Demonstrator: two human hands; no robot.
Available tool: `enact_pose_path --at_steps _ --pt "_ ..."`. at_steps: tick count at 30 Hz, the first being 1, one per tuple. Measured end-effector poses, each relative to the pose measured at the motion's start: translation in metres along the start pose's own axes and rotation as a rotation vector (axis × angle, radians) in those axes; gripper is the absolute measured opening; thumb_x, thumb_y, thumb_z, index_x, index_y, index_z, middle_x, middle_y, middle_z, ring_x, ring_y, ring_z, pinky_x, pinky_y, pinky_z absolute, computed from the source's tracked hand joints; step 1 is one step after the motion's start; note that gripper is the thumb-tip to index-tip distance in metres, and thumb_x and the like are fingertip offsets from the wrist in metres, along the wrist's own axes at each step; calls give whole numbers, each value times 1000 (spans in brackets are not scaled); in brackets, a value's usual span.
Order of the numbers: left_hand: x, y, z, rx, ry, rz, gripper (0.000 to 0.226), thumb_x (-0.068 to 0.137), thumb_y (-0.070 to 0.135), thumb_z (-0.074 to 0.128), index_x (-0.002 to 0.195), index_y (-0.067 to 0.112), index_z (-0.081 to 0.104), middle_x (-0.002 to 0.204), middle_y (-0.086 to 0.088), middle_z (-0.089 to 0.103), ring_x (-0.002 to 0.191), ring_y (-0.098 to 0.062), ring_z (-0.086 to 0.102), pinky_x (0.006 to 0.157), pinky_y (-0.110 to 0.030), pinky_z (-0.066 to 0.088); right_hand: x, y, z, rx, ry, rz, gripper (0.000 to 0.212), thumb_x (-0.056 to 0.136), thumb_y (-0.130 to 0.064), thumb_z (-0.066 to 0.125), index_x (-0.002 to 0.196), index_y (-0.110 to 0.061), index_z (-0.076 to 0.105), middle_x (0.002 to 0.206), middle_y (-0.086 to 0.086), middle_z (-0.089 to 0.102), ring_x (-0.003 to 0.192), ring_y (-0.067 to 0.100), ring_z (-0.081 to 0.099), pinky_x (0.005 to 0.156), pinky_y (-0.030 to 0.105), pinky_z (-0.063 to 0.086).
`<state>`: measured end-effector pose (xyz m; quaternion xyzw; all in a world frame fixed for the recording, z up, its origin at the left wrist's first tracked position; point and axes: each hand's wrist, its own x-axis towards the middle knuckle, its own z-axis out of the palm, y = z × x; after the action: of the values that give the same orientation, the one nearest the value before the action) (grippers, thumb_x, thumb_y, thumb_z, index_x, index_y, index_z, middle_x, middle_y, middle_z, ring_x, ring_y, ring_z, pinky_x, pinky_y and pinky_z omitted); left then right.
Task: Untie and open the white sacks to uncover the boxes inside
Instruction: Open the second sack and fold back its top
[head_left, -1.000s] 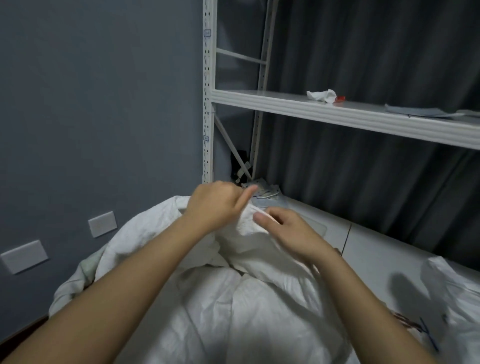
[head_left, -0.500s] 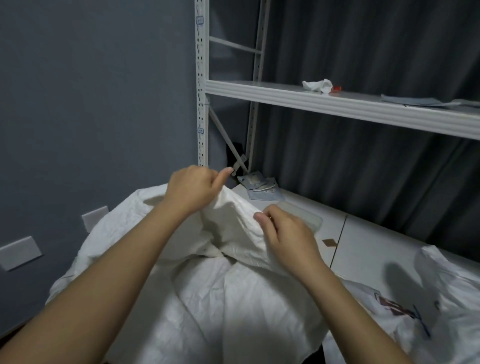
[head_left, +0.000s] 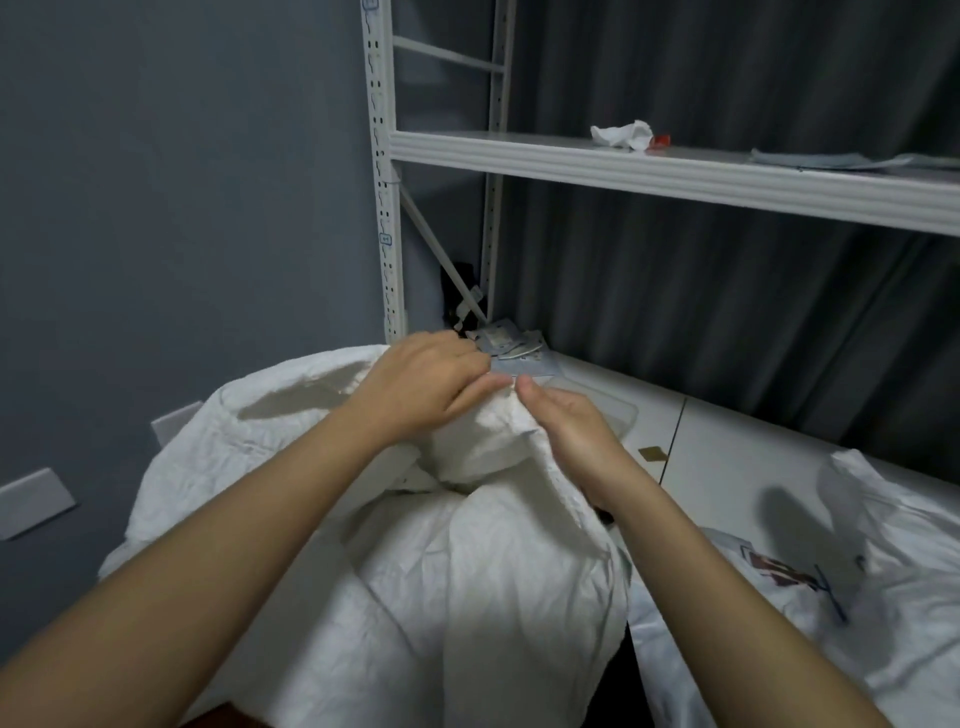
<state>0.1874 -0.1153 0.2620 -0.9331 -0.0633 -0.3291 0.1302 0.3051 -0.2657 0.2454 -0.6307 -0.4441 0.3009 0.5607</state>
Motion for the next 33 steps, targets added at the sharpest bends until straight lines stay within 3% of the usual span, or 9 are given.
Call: enact_pose_path --at_steps 4,9,11,14,20,22,25,30,33 --pt "12 -15 -6 44 -65 -481 73 92 66 13 46 14 37 48 -1 43 52 -23 48 50 -28 31 1 19 -3 -863 263 -286 40 95 -51 45 74 -17 53 72 -4 53 71 18 52 64 35 39" --pt "16 2 2 -80 118 -148 49 96 44 29 64 15 53 61 0 44 58 -21 43 60 -30 35 3 -4 3 -18 63 6 59 96 -49 45 86 7 61 71 10 58 67 14 51 63 28 41" --pt "18 -4 5 -75 83 -107 51 96 39 35 63 10 60 57 -5 51 55 -24 49 60 -31 39 1 -5 1 -195 79 -83 55 94 -52 47 87 1 63 76 16 61 67 13 51 62 30 41" --pt "24 -32 1 -112 103 -363 62 97 48 28 68 6 63 63 -7 52 67 -31 55 68 -37 40 -1 4 -4 -658 172 -248 37 94 -44 51 78 -13 64 74 1 60 71 11 53 65 32 40" --pt "29 -25 -6 -264 -99 -258 63 87 61 16 110 23 60 101 5 54 100 -15 45 90 -33 28 36 -16 3 60 162 72 39 100 -37 45 88 -5 66 78 6 65 73 14 58 73 33 49" --pt "28 -29 -7 -295 -150 -207 56 88 62 20 110 27 59 104 10 53 102 -10 42 94 -32 27 37 -26 -2 157 73 103 37 102 -34 42 82 -12 64 63 -4 62 60 7 56 60 22 46" --pt "39 -36 -10 -226 -229 -206 38 95 56 33 93 24 55 88 8 43 90 -13 37 90 -34 31 28 -36 -5 -125 157 -21 39 101 -40 41 71 -18 56 58 -11 52 57 7 46 57 24 38" --pt "65 -38 -19 -105 -245 -171 28 98 46 35 73 34 39 78 10 34 85 -12 29 80 -29 20 15 -34 -3 -746 283 -184 26 98 -43 45 103 -23 60 92 -4 55 78 11 53 62 27 37" --pt "72 -41 -22 -68 -233 -215 30 98 48 35 72 33 37 84 7 35 90 -14 29 82 -30 19 22 -43 -10 -378 160 -71 32 97 -32 52 89 -4 64 72 4 56 64 14 49 61 30 38"
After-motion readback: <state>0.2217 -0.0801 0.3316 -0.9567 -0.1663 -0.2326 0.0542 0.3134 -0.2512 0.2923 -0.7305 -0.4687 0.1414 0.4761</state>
